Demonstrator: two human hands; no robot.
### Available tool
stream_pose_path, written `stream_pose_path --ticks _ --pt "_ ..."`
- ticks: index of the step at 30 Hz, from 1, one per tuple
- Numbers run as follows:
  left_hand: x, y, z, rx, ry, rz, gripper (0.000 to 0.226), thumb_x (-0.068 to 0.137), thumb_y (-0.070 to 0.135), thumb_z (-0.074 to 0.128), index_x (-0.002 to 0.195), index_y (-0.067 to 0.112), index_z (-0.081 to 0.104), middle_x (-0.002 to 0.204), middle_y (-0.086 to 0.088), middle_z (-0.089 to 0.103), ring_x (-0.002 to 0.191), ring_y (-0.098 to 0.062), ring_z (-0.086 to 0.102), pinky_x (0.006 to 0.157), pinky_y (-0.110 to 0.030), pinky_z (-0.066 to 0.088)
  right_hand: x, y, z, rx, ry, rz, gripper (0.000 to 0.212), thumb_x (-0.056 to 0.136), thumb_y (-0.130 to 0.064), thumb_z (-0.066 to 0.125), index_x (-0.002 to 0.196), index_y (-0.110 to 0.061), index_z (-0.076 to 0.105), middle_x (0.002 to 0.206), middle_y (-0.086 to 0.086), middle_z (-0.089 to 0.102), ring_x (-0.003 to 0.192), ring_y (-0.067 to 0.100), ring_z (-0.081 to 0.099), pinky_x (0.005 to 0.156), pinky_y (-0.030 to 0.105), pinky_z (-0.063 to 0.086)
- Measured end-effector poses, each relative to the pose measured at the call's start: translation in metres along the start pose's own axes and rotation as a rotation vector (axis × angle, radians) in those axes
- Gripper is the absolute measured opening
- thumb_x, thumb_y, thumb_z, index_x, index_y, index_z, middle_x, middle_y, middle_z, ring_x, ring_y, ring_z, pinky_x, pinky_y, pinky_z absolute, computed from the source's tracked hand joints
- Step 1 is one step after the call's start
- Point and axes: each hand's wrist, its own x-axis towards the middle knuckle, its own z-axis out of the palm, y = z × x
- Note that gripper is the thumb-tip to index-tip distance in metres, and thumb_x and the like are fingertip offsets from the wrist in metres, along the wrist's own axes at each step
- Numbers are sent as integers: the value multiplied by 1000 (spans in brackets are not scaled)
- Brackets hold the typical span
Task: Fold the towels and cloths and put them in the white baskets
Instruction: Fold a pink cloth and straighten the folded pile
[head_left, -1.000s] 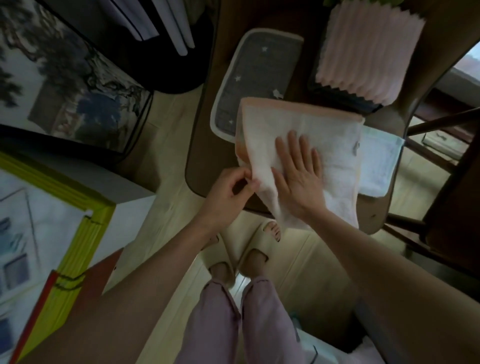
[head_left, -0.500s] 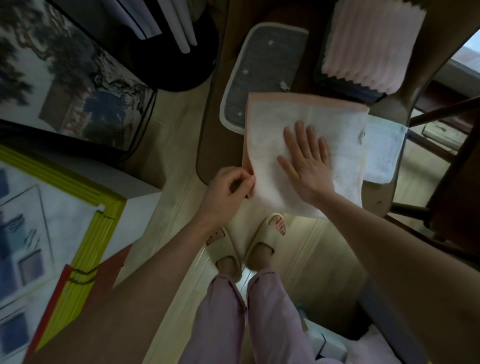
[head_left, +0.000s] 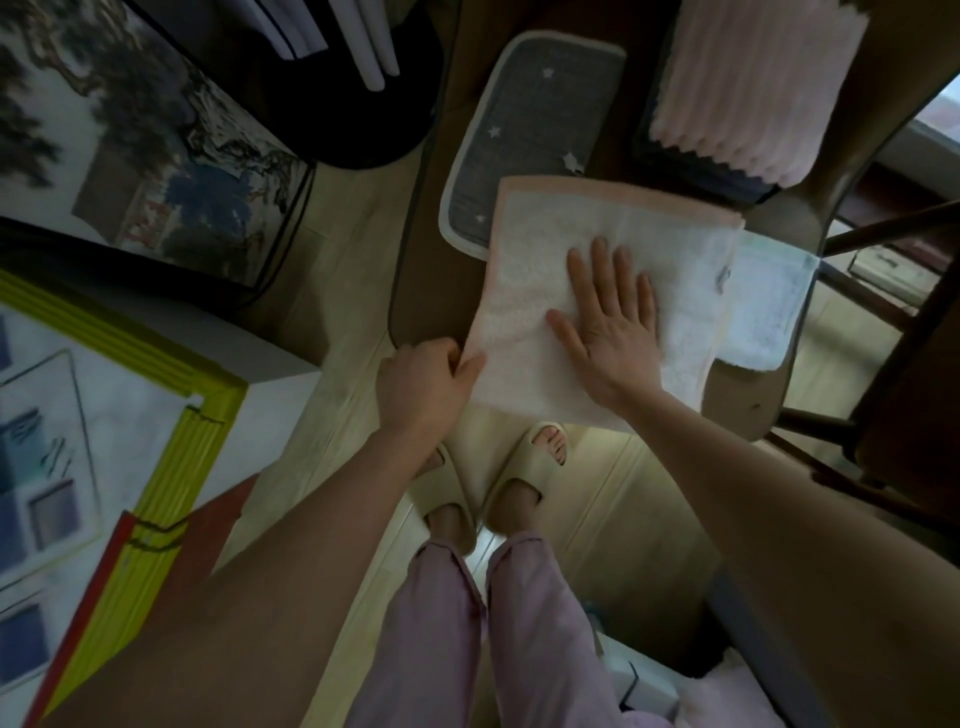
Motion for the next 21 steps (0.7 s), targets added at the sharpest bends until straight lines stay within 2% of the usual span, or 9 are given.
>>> stream_pose_path --ticks 2,4,6,8,11,13,16,21 --pt "1 7 -1 25 164 99 24 93 40 56 98 18 62 95 1 63 88 -20 55 75 -36 45 -2 -2 -2 11 -2 -3 69 99 -57 19 154 -28 -10 162 0 -18 147 18 -20 120 41 -11" --pt "5 15 -1 14 304 293 25 93 29 54 113 16 60 115 -3 61 103 -23 53 83 -37 43 -4 -5 -6 46 37 -17 67 100 -54 18 156 -25 -4 163 2 -13 149 18 -16 120 40 -11" --pt "17 25 3 55 338 482 32 95 24 47 123 16 59 130 -4 57 117 -25 50 92 -37 39 -4 -5 -12 61 127 -35 63 101 -47 21 156 -20 6 163 5 -4 150 19 -9 121 40 -8" --pt "37 38 8 83 300 572 39 98 23 40 133 15 54 141 -5 52 130 -25 44 102 -36 34 2 1 -20 48 217 -17 60 103 -41 23 156 -17 11 163 7 1 150 20 -5 121 40 -6" --pt "64 64 18 82 125 605 50 100 28 28 147 10 37 154 -9 34 142 -26 30 116 -38 24 17 16 -28 27 231 20 59 103 -41 23 156 -18 11 163 6 1 150 20 -5 122 39 -6" --pt "74 72 29 149 67 575 58 100 35 21 152 11 22 159 -10 20 147 -25 17 121 -37 11 22 27 -27 -41 162 -64 61 103 -46 23 156 -20 7 163 5 -2 150 20 -8 121 40 -7" --pt "77 62 42 349 133 550 63 101 45 20 154 14 12 162 -9 10 149 -25 8 121 -39 3 21 49 -20 -142 124 -138 64 101 -52 21 156 -24 2 163 2 -5 150 18 -10 122 43 -4" --pt "89 52 43 430 199 501 73 99 56 20 155 12 4 162 -11 1 149 -27 -1 121 -48 2 20 68 -17 -126 253 70 63 102 -47 19 156 -18 6 163 5 2 150 19 -3 122 39 -1"
